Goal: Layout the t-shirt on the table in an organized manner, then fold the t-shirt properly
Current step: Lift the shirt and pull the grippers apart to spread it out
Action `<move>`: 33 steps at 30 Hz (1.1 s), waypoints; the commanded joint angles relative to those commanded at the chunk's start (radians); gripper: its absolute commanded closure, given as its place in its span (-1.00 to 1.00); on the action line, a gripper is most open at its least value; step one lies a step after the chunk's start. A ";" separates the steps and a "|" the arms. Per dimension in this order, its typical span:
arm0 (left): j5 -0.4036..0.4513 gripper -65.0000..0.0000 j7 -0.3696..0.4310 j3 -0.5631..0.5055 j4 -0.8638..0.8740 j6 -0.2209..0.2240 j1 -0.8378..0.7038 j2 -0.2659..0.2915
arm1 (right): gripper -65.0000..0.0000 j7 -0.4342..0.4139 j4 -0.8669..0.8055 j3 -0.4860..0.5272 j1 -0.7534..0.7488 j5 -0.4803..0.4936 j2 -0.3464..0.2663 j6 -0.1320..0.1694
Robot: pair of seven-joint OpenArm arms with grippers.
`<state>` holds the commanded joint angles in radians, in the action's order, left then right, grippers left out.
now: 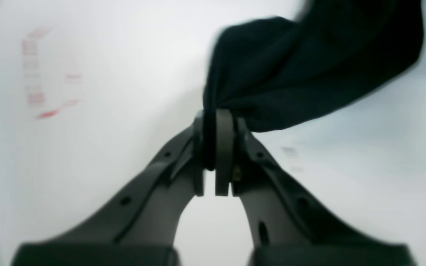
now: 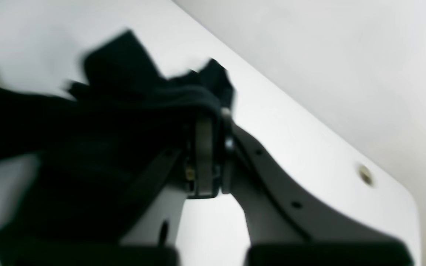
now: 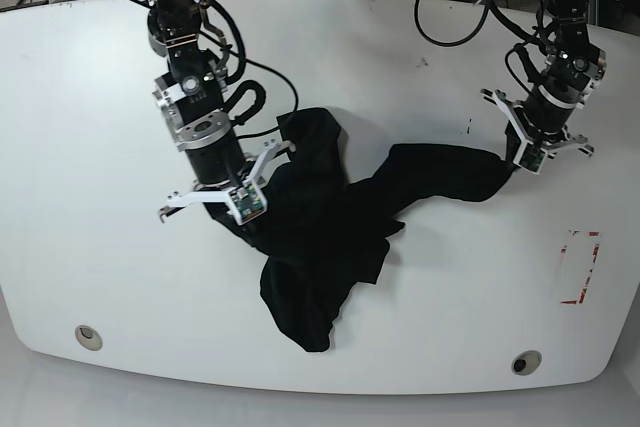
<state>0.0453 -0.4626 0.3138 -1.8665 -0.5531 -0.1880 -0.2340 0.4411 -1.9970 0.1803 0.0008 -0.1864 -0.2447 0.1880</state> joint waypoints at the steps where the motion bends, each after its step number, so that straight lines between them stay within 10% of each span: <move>1: -0.002 0.99 -0.025 0.014 -0.011 0.000 0.017 -0.014 | 1.00 0.000 0.000 -0.017 0.002 0.015 -0.012 0.000; 10: -0.005 0.99 -0.157 0.132 -0.064 -0.006 0.189 -0.020 | 1.00 0.008 0.002 -0.041 0.075 0.091 -0.133 0.000; 21: -0.005 0.99 -0.387 0.239 -0.112 -0.144 0.408 -0.084 | 1.00 0.043 0.000 -0.170 0.152 0.262 -0.269 0.002; 33: 0.003 0.99 -0.574 0.261 -0.106 -0.145 0.611 -0.172 | 1.00 0.101 0.002 -0.276 0.207 0.390 -0.376 0.044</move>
<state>0.0483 -1.0365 0.5746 -1.9724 -0.6981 0.4227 -0.4058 0.5424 -1.9954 -0.0959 0.2079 0.2033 -0.6206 0.2325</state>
